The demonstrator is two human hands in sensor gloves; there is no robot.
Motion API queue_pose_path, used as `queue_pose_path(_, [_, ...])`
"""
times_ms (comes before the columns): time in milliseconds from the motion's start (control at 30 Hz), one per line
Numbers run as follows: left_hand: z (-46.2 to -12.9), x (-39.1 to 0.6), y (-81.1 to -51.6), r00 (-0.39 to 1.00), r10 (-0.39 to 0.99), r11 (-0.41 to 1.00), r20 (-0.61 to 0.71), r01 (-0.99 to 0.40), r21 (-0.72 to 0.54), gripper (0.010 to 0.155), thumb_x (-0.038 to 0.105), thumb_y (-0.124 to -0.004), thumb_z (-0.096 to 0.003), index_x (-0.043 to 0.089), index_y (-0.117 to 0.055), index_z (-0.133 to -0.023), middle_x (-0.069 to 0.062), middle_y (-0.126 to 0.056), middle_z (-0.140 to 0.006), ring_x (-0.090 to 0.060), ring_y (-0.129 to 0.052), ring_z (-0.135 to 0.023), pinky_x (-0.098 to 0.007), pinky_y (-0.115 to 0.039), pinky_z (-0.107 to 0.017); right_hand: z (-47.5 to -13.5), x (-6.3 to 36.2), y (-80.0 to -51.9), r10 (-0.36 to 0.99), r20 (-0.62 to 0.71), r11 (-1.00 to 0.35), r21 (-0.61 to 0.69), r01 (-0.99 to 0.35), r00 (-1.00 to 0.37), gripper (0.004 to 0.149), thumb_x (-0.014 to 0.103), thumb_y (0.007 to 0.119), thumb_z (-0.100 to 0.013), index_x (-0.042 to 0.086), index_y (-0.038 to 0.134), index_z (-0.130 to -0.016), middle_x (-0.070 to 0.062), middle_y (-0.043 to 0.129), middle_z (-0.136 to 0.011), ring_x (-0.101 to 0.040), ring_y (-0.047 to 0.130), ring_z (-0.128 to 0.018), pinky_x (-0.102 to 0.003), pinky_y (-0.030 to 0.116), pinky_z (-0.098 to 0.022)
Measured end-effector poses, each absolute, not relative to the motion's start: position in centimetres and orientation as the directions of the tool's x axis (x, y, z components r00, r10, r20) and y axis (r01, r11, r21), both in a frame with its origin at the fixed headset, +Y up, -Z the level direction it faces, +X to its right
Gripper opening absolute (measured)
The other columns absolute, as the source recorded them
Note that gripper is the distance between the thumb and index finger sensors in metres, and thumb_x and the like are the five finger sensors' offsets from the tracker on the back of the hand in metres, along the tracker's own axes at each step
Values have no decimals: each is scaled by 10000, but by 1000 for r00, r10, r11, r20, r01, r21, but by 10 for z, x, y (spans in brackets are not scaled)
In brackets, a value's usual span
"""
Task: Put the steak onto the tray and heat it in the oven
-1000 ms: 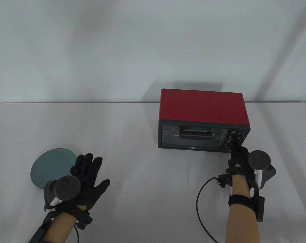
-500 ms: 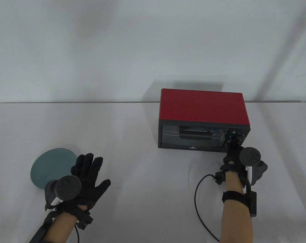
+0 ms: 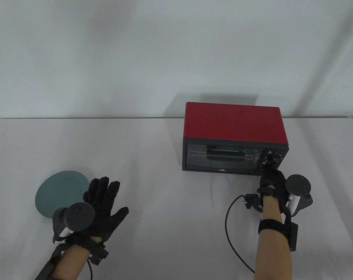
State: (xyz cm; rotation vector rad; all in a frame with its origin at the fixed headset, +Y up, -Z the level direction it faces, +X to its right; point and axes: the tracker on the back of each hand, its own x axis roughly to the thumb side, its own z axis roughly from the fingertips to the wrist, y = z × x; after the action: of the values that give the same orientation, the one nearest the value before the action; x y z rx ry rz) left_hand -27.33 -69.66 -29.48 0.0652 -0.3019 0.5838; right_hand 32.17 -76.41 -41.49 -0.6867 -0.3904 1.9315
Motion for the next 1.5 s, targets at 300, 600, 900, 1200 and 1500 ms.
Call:
queue_pose_path(300, [-301, -274, -684, 771, 557, 805, 309, -593, 29, 822, 762, -624, -479, 341, -336, -1123, -80, -260, -1206, -392, -187, -1135, -704, -334, -727, -374, 325, -703, 893, -76, -398, -597, -697, -444, 439, 311, 737, -516, -9, 826, -803, -248, 947, -674, -409, 963, -433, -583, 781, -296])
queue_pose_path(600, [-299, -248, -636, 745, 534, 775, 400, -620, 121, 809, 750, -631, -486, 332, -363, -1125, -86, -306, -1208, -402, -242, -1142, -712, -369, -726, -317, 249, -628, 704, 342, -494, -393, -775, -622, 564, 374, 677, -534, 6, 695, -961, -339, 732, -951, -555, 791, -769, -697, 647, -498])
queue_pose_path(900, [-281, -201, -648, 801, 400, 851, 446, -505, 144, 837, 795, -609, -480, 357, -323, -1134, -74, -261, -1221, -395, -197, -1149, -718, -336, -728, -295, 161, -657, 474, 480, -801, -112, -588, -738, 695, 475, 651, -540, 61, 491, -1075, -302, 446, -1124, -571, 352, -1020, -770, 373, -603])
queue_pose_path(1200, [-282, -193, -669, 833, 319, 923, 451, -382, 51, 919, 880, -578, -458, 396, -183, -1131, -61, -46, -1195, -385, -19, -1120, -724, -212, -716, -291, 142, -677, 246, 497, -944, -70, -321, -832, 819, 606, 560, -540, 131, 201, -1102, -252, 138, -1144, -491, 31, -1011, -761, 144, -580])
queue_pose_path(1500, [-282, -195, -675, 834, 320, 925, 449, -377, 40, 927, 888, -570, -452, 399, -163, -1125, -52, -33, -1191, -371, 1, -1114, -722, -198, -715, -298, 153, -687, 430, 463, -879, 21, -476, -775, 799, 560, 607, -538, 113, 256, -1099, -274, 166, -1134, -511, 57, -1005, -770, 156, -569])
